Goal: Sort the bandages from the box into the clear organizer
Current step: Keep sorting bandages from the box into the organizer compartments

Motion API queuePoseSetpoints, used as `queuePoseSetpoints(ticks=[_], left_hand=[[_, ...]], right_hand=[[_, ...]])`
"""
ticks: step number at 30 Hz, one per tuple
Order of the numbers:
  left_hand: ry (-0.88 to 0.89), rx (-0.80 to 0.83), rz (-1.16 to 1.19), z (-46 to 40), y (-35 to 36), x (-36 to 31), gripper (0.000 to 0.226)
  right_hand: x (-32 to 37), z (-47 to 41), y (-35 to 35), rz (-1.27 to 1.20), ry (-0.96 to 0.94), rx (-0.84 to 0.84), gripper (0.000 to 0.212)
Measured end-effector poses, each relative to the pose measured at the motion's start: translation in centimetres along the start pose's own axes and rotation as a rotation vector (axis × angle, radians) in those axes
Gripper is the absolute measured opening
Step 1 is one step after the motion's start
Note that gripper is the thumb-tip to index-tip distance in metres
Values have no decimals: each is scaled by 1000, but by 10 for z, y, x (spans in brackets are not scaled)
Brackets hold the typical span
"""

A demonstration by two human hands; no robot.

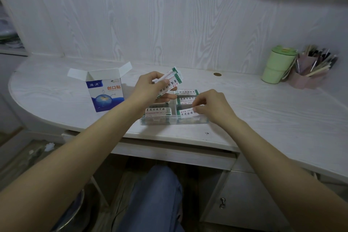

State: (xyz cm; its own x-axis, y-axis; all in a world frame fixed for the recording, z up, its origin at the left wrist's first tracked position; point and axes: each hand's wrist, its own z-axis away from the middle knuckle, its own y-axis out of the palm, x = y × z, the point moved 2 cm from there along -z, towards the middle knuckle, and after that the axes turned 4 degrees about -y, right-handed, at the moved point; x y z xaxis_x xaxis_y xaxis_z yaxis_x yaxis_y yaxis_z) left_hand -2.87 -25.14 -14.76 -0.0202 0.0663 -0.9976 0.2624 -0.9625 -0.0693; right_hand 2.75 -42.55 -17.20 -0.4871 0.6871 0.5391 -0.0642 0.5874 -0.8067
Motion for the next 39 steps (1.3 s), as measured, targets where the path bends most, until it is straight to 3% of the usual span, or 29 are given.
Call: queuePoseSetpoints(ticks=[6, 16, 19, 21, 23, 28, 39], left_hand=[[-4, 4, -6, 0, -1, 1, 11], [-13, 23, 3, 1, 2, -2, 7], [-35, 31, 21, 2, 1, 0, 8], [-44, 48, 40, 3, 1, -1, 12], [-48, 92, 65, 6, 4, -2, 13], [-62, 140, 109, 8, 13, -4, 15], [76, -61, -81, 6, 12, -3, 11]], right_hand=[[2, -1, 6, 172, -17, 32, 8], [6, -4, 1, 212, -6, 35, 11], [18, 0, -12, -77, -27, -111, 8], [27, 2, -19, -449, 13, -131, 14], [31, 2, -19, -644, 46, -132, 21], [31, 2, -16, -709, 91, -194, 20], [28, 4, -12, -792, 148, -208, 15]])
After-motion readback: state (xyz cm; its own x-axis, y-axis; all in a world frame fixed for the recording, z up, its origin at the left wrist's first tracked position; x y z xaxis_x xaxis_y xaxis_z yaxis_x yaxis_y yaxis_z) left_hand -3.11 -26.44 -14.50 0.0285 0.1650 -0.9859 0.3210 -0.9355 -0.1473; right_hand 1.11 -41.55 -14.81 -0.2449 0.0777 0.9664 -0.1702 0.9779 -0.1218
